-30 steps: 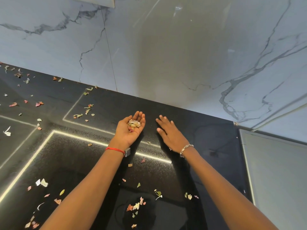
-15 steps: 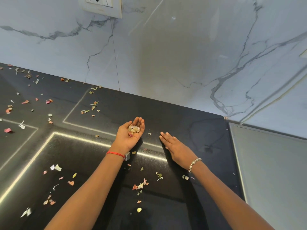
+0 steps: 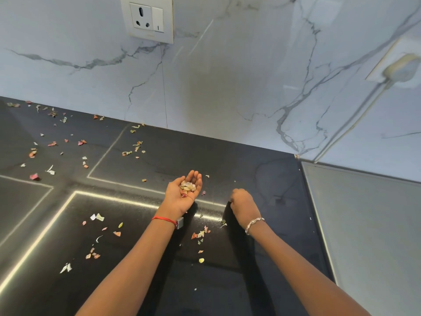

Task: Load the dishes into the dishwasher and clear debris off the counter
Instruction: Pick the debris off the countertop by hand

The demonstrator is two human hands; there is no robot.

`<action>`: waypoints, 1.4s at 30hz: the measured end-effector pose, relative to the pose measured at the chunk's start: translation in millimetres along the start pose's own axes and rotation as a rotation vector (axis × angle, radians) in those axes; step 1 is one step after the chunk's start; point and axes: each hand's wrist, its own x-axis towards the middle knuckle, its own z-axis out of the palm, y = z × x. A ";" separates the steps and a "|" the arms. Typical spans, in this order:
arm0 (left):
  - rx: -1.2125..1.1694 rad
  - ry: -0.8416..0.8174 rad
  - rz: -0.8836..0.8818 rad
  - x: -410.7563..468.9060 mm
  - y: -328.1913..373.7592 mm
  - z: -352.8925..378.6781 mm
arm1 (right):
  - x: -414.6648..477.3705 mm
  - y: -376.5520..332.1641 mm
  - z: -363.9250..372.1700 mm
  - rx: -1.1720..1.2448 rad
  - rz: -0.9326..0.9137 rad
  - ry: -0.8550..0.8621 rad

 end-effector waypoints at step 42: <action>-0.100 0.103 0.154 -50.4 24.6 -51.8 | 15.7 -66.7 35.9 0.160 -0.426 -0.330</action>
